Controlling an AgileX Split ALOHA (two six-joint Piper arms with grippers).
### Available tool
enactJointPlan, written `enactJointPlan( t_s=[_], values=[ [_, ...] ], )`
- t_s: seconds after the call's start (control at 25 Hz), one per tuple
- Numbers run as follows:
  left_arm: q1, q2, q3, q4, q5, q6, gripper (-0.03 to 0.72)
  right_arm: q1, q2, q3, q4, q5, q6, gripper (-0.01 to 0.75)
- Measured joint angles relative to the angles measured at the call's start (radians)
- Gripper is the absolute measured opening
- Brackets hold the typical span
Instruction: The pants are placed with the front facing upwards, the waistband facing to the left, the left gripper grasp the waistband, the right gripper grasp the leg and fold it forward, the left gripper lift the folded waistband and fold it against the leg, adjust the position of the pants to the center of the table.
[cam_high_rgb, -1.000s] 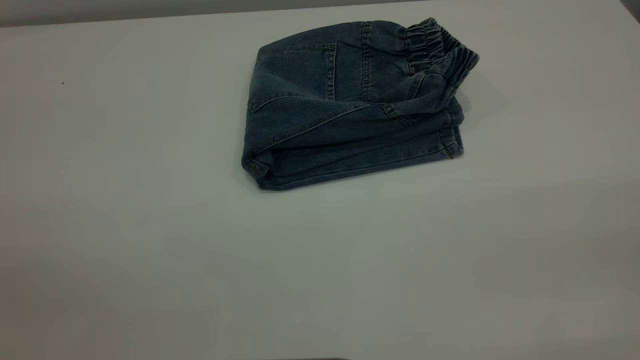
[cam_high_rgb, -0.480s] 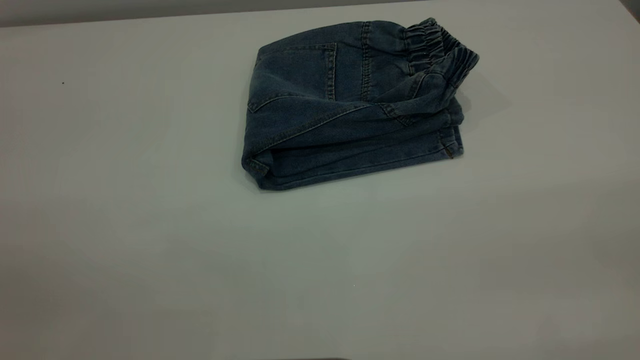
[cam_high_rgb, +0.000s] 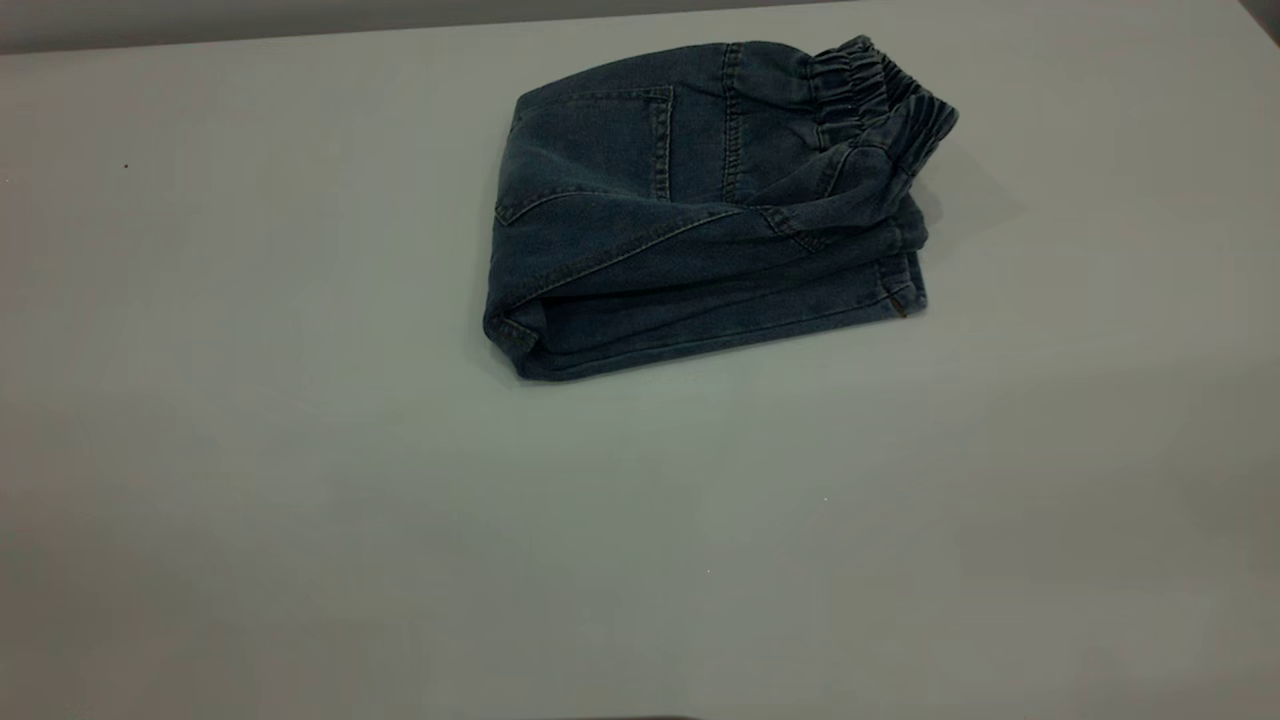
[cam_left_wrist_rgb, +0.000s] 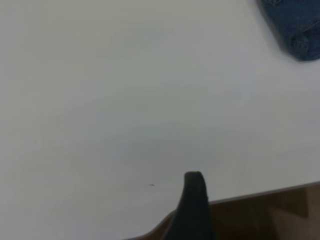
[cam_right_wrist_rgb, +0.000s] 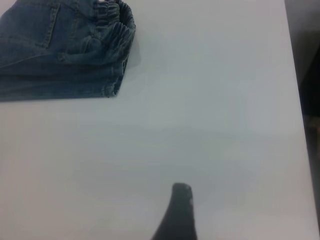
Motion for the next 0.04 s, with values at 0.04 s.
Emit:
enactJointPlan(
  t_s=[0.04],
  values=[
    [0.0, 0.0, 0.0, 0.0, 0.0, 0.0, 0.57, 0.0, 0.0, 0.0, 0.0, 0.0, 0.0, 0.582]
  ],
)
